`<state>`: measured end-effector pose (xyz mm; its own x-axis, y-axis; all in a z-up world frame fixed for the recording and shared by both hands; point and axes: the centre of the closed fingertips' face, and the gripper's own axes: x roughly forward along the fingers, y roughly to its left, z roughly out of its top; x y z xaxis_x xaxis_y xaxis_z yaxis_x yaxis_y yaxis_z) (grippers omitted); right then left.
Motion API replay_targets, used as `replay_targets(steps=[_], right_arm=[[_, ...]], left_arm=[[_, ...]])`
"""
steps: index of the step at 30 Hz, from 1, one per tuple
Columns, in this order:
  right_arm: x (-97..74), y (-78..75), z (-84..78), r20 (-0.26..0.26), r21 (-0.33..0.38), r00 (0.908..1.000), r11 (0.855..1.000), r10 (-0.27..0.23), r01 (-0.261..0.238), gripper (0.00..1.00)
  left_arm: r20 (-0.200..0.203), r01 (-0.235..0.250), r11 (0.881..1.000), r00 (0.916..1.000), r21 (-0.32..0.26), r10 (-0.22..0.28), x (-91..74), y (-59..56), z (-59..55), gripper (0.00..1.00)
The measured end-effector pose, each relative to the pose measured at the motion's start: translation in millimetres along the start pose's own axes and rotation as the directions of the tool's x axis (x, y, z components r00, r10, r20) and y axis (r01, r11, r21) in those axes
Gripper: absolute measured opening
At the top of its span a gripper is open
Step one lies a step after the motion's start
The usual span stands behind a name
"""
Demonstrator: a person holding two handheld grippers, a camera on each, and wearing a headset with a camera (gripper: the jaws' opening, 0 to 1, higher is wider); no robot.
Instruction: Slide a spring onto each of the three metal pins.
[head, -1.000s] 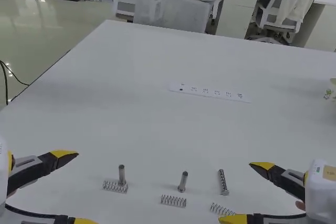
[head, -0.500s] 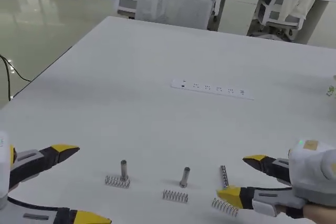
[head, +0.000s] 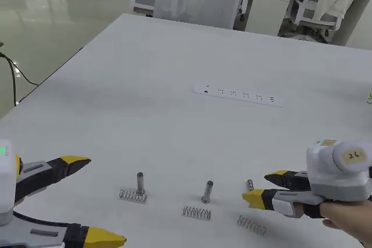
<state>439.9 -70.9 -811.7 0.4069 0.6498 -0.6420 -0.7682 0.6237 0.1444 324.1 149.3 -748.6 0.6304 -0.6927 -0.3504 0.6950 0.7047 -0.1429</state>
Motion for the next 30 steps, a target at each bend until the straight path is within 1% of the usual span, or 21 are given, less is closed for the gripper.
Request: replay_targets(steps=[3,6,7,9,10,15,17,18,20,22,23,24,25,30], right_arm=[[4.3,-7.2,-0.3,-0.012,0.044,0.9998,0.999,-0.013,0.013,0.39],[7.6,-12.1,-1.0,-0.02,0.07,0.9996,0.997,-0.022,0.023,0.35],[9.1,-14.4,-2.0,-0.026,0.098,0.9993,0.995,-0.027,0.03,0.34],[11.5,-16.0,-3.0,-0.03,0.132,0.9993,0.991,-0.025,0.028,0.31],[13.4,-17.3,-5.2,-0.039,0.16,0.9989,0.987,-0.026,0.032,0.3],[22.2,-20.1,-7.6,-0.051,0.239,0.9984,0.97,-0.024,0.035,0.24],[26.9,-22.1,-8.1,-0.062,0.251,0.9975,0.967,-0.033,0.048,0.23],[29.3,-23.7,-10.5,-0.08,0.253,0.9958,0.965,-0.043,0.063,0.22],[32.0,-25.3,-13.4,-0.101,0.247,0.9933,0.966,-0.057,0.08,0.21],[35.2,-26.9,-16.6,-0.119,0.26,0.9909,0.961,-0.062,0.091,0.19],[35.0,-25.6,-20.4,-0.142,0.279,0.9878,0.955,-0.064,0.102,0.18],[36.8,-26.3,-19.9,-0.139,0.271,0.988,0.957,-0.068,0.103,0.18],[37.4,-27.7,-21.3,-0.149,0.271,0.986,0.956,-0.075,0.114,0.17],[38.2,-29.9,-22.8,-0.165,0.264,0.9825,0.956,-0.087,0.129,0.12]], left_arm=[[0.001,0.002,1.0,1.0,-0.004,-0.002,1.1,-0.5,-0.1,0.98],[0.0,0.002,1.0,1.0,-0.002,-0.002,1.4,-0.5,0.1,0.98],[0.001,0.002,1.0,1.0,-0.004,-0.002,1.4,-0.3,0.3,0.98],[0.001,0.001,1.0,1.0,-0.003,-0.001,1.5,0.2,0.2,0.98],[0.0,0.001,1.0,1.0,-0.002,-0.001,1.6,0.4,0.1,0.98],[-0.001,0.002,1.0,1.0,-0.003,-0.002,2.0,0.7,0.3,0.98],[-0.002,0.003,1.0,1.0,-0.002,-0.003,2.2,0.3,0.3,0.98],[-0.004,0.004,1.0,1.0,-0.001,-0.004,2.2,0.3,0.0,0.98],[-0.003,0.003,1.0,1.0,-0.001,-0.003,2.1,0.4,0.0,0.98],[-0.001,0.002,1.0,1.0,-0.003,-0.002,1.6,0.8,0.2,0.98],[-0.001,0.0,1.0,1.0,-0.002,0.0,1.1,1.2,0.2,0.98],[-0.001,-0.001,1.0,1.0,-0.003,0.001,0.9,1.4,0.1,0.98],[0.0,-0.002,1.0,1.0,-0.003,0.002,0.5,1.8,-0.1,0.98],[-0.009,-0.003,1.0,1.0,0.001,0.003,-0.6,3.6,-4.4,0.98]])
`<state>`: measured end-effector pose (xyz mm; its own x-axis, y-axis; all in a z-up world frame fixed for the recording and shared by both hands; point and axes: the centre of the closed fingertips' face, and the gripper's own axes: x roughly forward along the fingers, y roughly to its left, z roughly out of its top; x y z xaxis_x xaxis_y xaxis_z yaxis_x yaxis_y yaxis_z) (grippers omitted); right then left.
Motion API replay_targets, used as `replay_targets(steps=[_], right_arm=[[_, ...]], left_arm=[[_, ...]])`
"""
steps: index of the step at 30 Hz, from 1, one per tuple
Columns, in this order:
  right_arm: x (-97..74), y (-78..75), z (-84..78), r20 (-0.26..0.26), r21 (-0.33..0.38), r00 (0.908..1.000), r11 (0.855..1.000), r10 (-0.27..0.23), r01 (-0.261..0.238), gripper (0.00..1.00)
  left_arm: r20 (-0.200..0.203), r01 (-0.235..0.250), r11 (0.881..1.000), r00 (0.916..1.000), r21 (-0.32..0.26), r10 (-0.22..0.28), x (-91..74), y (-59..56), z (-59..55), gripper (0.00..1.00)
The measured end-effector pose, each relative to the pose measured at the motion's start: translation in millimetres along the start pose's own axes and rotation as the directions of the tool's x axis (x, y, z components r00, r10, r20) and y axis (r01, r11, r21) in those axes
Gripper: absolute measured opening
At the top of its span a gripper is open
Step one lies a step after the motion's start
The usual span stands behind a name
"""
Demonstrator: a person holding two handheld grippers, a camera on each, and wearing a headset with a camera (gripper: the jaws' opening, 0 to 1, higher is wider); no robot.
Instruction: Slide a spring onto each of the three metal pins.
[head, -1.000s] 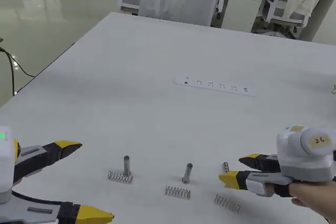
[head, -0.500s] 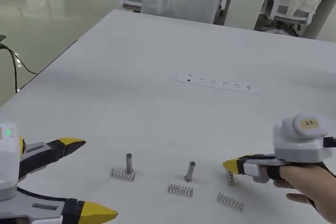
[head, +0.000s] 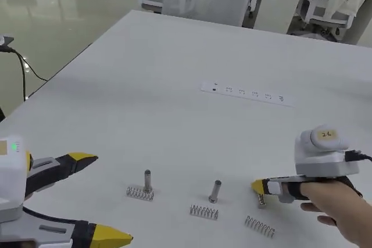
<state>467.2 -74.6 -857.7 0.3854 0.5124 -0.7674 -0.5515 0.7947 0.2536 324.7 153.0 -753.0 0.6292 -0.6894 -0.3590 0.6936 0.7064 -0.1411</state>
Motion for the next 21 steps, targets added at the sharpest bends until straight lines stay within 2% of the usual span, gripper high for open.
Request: replay_targets(steps=[6,10,17,21], right_arm=[[3.9,-1.4,2.4,-0.004,0.007,0.9998,1.0,-0.02,0.02,0.08],[7.6,1.3,2.1,-0.008,0.02,0.9998,1.0,-0.017,0.017,0.05],[3.8,4.5,-1.2,-0.019,-0.013,0.9998,1.0,-0.012,0.012,0.05],[-1.5,5.2,-0.1,0.0,-0.032,1.0,0.999,-0.007,0.007,0.05]], left_arm=[[-0.009,0.0,1.0,1.0,-0.005,-0.001,0.3,0.3,-2.8,0.98],[-0.009,0.004,1.0,0.9999,-0.005,-0.004,0.2,-0.8,-3.0,0.98],[-0.015,0.001,1.0,0.9999,-0.006,-0.001,-2.0,1.1,-5.1,0.97],[-0.015,0.0,1.0,0.9999,-0.01,0.0,-1.8,1.2,-5.7,0.97]])
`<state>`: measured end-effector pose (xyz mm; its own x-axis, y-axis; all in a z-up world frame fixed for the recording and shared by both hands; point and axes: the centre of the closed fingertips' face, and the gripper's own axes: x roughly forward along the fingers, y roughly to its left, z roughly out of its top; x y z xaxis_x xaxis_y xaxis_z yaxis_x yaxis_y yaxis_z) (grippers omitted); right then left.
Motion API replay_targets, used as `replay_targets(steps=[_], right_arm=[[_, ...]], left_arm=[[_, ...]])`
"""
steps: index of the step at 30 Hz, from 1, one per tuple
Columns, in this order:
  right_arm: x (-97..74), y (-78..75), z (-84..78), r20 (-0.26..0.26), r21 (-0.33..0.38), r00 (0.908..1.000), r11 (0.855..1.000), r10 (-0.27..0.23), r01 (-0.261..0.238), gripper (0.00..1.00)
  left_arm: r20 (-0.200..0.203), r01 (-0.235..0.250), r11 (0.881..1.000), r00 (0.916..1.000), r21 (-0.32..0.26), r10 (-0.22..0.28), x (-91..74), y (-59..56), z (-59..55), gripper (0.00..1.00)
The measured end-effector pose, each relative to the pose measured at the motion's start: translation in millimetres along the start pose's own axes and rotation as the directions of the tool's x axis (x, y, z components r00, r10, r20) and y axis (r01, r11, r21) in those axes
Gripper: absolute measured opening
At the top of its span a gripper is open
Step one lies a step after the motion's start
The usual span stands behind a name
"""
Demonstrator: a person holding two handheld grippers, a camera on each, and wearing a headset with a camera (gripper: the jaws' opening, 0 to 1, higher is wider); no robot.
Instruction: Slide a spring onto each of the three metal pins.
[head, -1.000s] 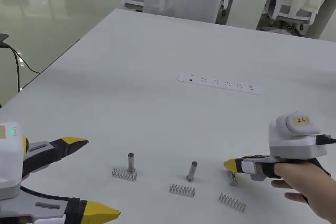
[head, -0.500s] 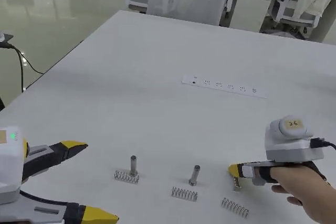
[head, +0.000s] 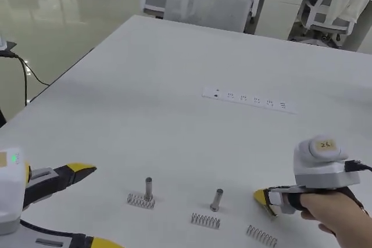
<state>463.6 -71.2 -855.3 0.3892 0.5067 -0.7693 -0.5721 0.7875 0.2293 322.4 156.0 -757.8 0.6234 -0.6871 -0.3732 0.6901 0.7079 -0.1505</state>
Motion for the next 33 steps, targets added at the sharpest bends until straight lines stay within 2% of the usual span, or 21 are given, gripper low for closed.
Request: replay_targets(steps=[12,23,33], right_arm=[[-22.7,7.2,7.9,0.087,-0.06,0.996,0.998,0.017,-0.012,0.05],[-31.5,14.7,12.3,0.148,-0.085,0.9884,0.996,0.036,-0.023,0.05],[-36.3,17.8,13.6,0.176,-0.142,0.984,0.99,0.027,-0.001,0.05]], left_arm=[[-0.001,0.009,1.0,1.0,0.003,-0.009,3.2,-2.7,0.4,0.97],[-0.001,0.012,1.0,0.9999,0.006,-0.012,3.1,-4.5,0.1,0.97],[0.007,0.013,1.0,0.9999,0.009,-0.013,4.9,-4.2,3.3,0.97]])
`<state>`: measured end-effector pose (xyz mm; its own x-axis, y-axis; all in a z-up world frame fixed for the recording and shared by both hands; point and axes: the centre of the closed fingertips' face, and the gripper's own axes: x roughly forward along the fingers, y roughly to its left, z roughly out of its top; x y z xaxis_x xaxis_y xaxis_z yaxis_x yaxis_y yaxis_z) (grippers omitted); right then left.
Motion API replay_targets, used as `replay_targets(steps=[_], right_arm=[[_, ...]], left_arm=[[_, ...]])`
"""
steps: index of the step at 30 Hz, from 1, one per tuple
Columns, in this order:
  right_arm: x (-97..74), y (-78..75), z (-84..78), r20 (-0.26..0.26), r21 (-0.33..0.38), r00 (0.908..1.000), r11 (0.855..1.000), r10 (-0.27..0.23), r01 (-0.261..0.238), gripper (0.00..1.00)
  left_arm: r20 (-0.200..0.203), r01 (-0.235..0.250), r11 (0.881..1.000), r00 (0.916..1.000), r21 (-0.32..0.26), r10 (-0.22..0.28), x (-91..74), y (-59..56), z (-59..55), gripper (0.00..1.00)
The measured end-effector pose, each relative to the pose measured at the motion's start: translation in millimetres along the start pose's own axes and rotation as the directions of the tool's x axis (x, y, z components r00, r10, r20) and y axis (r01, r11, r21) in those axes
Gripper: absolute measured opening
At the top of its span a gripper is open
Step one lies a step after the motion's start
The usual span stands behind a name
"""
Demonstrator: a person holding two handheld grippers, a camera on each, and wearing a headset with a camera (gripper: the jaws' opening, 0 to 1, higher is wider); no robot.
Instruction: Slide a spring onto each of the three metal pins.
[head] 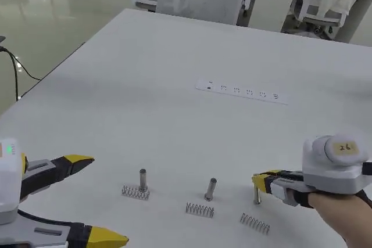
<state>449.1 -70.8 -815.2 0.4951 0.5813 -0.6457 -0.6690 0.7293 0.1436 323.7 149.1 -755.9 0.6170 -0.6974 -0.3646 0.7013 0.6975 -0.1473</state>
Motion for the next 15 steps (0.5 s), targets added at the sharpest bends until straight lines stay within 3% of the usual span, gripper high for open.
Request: replay_targets(steps=[15], right_arm=[[-11.6,3.4,-5.0,0.02,-0.042,0.9997,0.999,-0.017,0.018,0.05]], left_arm=[[-0.004,0.0,1.0,1.0,-0.002,0.0,-1.1,-2.2,-1.7,0.97]])
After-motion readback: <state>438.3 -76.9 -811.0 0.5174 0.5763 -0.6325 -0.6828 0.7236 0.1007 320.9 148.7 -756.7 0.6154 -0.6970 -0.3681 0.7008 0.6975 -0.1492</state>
